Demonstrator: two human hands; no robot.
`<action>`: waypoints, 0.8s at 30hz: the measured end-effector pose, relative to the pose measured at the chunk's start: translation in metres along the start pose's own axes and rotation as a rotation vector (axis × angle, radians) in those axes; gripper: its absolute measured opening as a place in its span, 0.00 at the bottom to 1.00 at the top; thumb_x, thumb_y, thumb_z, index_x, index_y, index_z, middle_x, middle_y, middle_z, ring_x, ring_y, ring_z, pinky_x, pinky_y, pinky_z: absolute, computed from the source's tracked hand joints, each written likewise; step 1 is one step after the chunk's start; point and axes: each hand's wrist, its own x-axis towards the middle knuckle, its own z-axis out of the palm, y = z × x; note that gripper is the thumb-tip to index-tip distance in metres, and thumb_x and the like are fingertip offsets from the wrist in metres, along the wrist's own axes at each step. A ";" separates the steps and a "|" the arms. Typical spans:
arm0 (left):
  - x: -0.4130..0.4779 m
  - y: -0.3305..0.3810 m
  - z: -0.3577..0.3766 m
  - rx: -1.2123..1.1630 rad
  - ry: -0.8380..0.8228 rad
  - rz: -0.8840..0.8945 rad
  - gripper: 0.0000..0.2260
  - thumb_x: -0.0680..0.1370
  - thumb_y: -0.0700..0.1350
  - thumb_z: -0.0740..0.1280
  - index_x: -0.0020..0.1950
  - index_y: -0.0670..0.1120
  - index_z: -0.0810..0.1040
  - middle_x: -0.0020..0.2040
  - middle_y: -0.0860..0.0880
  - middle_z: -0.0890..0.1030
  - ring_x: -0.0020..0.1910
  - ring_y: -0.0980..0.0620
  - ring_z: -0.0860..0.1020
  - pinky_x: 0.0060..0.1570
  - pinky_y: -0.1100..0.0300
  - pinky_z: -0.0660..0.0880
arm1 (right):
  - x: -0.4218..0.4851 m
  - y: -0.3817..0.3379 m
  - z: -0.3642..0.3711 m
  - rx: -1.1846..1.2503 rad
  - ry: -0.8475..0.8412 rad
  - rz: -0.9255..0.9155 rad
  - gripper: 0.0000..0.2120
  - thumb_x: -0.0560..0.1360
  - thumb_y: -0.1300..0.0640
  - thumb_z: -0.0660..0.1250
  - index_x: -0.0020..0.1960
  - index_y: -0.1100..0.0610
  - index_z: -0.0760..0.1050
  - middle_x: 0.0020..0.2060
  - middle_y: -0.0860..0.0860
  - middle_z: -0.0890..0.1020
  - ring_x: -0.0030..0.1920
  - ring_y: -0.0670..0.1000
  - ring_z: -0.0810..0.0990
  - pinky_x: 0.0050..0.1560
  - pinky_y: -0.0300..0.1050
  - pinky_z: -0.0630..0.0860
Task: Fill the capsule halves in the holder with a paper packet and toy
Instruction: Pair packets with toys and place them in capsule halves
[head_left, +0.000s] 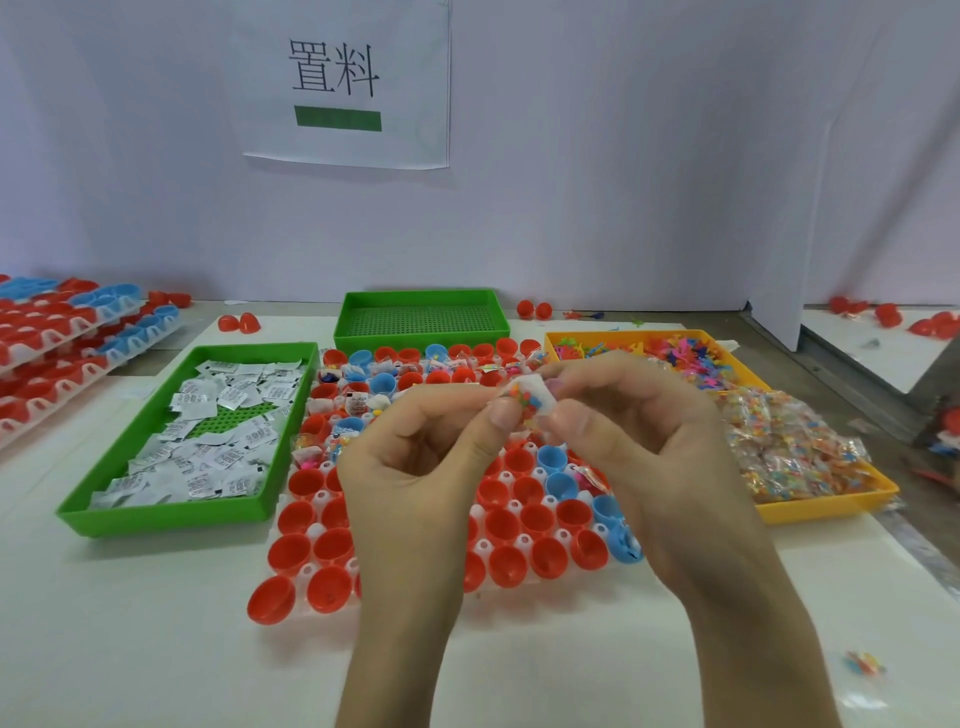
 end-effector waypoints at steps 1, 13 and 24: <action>0.000 0.000 0.001 0.002 0.004 0.003 0.03 0.70 0.46 0.75 0.42 0.53 0.86 0.38 0.53 0.86 0.39 0.57 0.84 0.42 0.67 0.79 | 0.000 0.000 0.001 0.006 0.010 -0.007 0.10 0.67 0.53 0.75 0.45 0.57 0.82 0.42 0.49 0.86 0.45 0.47 0.86 0.46 0.35 0.80; 0.001 0.000 0.002 -0.113 0.020 -0.133 0.09 0.68 0.49 0.76 0.47 0.53 0.87 0.38 0.51 0.85 0.39 0.53 0.83 0.43 0.64 0.78 | 0.000 -0.005 0.010 -0.052 0.105 -0.098 0.12 0.66 0.58 0.74 0.50 0.55 0.82 0.39 0.46 0.87 0.40 0.45 0.87 0.42 0.32 0.80; -0.003 0.002 0.003 0.064 -0.097 -0.137 0.03 0.71 0.43 0.75 0.44 0.47 0.86 0.37 0.48 0.86 0.38 0.53 0.84 0.40 0.65 0.78 | -0.004 -0.001 -0.016 -0.303 0.082 -0.083 0.08 0.69 0.62 0.77 0.47 0.57 0.84 0.41 0.49 0.87 0.44 0.49 0.87 0.47 0.39 0.81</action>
